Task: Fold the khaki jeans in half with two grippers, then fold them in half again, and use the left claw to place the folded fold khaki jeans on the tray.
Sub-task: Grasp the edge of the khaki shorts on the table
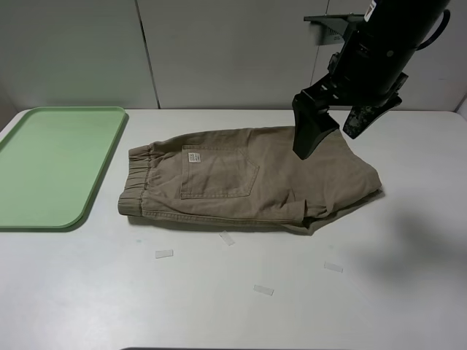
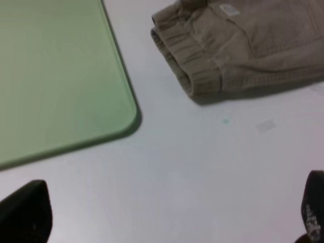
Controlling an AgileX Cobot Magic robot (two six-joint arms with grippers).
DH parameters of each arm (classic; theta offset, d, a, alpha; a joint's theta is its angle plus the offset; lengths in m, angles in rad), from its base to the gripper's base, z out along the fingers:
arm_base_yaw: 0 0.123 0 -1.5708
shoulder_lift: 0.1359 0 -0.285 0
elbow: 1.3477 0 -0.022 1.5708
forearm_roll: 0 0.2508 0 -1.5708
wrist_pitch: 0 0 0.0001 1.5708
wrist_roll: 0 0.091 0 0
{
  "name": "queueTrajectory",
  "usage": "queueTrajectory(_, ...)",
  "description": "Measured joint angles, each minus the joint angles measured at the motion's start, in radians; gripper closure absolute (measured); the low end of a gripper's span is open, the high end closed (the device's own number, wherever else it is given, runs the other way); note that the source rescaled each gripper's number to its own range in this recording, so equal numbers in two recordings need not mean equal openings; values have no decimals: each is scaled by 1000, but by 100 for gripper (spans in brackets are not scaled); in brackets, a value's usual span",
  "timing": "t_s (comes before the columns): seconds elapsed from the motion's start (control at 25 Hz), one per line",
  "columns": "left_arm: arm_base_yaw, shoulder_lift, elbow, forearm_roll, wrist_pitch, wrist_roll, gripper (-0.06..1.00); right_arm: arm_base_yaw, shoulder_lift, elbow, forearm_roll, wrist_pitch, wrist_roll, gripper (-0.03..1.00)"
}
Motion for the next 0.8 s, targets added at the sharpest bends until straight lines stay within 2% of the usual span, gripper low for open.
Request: queueTrajectory(0.8, 0, -5, 17, 1, -6, 41, -4, 0, 0, 0, 8, 0, 0, -3)
